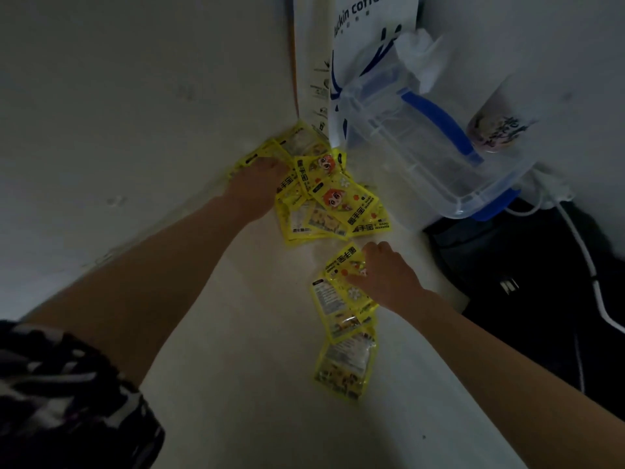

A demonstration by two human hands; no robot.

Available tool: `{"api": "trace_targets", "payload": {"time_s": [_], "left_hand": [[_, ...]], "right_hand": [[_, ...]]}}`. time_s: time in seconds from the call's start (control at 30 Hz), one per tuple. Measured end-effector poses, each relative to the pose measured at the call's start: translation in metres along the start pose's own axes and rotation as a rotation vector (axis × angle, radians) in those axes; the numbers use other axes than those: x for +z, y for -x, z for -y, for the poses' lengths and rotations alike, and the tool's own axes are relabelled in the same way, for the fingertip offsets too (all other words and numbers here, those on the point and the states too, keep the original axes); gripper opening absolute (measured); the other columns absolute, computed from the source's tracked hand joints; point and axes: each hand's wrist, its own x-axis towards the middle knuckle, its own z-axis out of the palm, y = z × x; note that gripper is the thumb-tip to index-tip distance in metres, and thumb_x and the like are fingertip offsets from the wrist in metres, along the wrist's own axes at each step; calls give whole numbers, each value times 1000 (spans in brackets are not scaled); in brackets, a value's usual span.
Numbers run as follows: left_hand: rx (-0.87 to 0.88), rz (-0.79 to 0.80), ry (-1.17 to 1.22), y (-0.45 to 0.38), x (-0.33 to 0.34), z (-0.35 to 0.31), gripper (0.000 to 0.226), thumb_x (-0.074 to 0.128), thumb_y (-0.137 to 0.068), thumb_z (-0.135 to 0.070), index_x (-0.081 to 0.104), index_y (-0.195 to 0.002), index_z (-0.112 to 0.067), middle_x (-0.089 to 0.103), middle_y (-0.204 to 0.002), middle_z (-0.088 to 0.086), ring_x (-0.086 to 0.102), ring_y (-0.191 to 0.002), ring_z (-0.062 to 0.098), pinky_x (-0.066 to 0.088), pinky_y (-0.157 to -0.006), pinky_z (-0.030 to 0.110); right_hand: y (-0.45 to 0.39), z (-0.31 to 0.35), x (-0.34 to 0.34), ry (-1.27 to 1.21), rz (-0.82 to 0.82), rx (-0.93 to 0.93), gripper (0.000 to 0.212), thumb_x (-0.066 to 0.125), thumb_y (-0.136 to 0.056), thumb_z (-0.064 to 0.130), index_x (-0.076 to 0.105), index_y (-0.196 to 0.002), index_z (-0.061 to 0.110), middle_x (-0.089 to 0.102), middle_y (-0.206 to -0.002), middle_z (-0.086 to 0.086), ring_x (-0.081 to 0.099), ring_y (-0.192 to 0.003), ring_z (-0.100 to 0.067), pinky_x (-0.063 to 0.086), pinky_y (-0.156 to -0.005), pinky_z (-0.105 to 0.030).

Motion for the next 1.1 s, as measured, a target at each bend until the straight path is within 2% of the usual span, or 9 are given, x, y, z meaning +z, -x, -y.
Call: {"api": "trace_targets", "payload": {"time_s": [0.17, 0.23, 0.3, 0.5, 0.7, 0.87, 0.97, 1.03, 1.1], "left_hand": [[101, 110, -45, -30, -4, 8, 60, 49, -94, -11, 25, -148, -9, 33, -151, 16, 31, -140, 32, 35, -107, 45], [135, 150, -82, -37, -1, 16, 67, 49, -93, -6, 17, -151, -11, 25, -156, 13, 22, -145, 29, 32, -110, 45], [174, 149, -122, -41, 1, 22, 69, 48, -92, -5, 15, -152, -11, 25, -156, 13, 23, -145, 29, 34, -109, 45], [189, 97, -63, -43, 10, 36, 60, 55, -90, -13, 33, -146, -11, 43, -142, 18, 47, -126, 37, 42, -98, 44], [101, 150, -65, -22, 17, 41, 80, 75, -75, -32, 38, -145, -17, 36, -147, 12, 43, -130, 32, 43, -102, 43], [0, 61, -18, 7, 17, 43, 69, 80, -72, -29, 51, -131, -8, 41, -136, 16, 43, -125, 34, 45, -97, 46], [-37, 74, 67, 18, 10, 46, 64, 82, -69, -28, 54, -121, -4, 44, -128, 14, 55, -108, 36, 49, -86, 44], [-78, 73, 119, 19, 4, 47, 66, 82, -68, -28, 54, -123, -4, 47, -125, 14, 56, -106, 36, 48, -85, 40], [-149, 57, 231, 18, -4, 47, 62, 84, -68, -22, 56, -120, -3, 57, -116, 15, 59, -104, 32, 46, -82, 34]], "right_hand": [[-7, 6, 2, -5, -14, 16, 68, 65, -81, 52, 41, -126, 8, 46, -117, -13, 52, -104, -32, 48, -85, -40], [-9, 8, 1, -14, 5, 19, 71, 68, -79, 51, 39, -129, 9, 46, -117, -13, 51, -104, -32, 49, -87, -41], [-12, 9, 0, -32, 22, 26, 75, 71, -76, 50, 38, -131, 10, 46, -117, -13, 51, -105, -32, 47, -88, -40], [-14, 14, -10, -38, 105, 9, 71, 70, -81, 44, 38, -133, 6, 46, -125, -14, 43, -117, -30, 35, -102, -38], [-18, 11, -3, -118, 113, 85, 73, 77, -69, 50, 45, -120, 8, 49, -119, -12, 47, -113, -32, 41, -95, -39], [-6, 11, -1, -295, 95, 86, 59, 80, -71, 32, 41, -112, 14, 62, -102, -7, 62, -96, -28, 53, -86, -48], [-4, 10, -7, -277, 101, 49, 59, 77, -76, 33, 47, -123, 14, 61, -116, -7, 61, -104, -26, 51, -90, -43], [-6, 9, -13, -258, 96, 29, 60, 72, -81, 36, 48, -130, 11, 57, -125, -8, 57, -112, -25, 49, -95, -40], [-11, 10, -22, -265, 58, 7, 47, 69, -83, 37, 54, -119, 10, 56, -116, -7, 56, -110, -25, 48, -92, -37]]}}
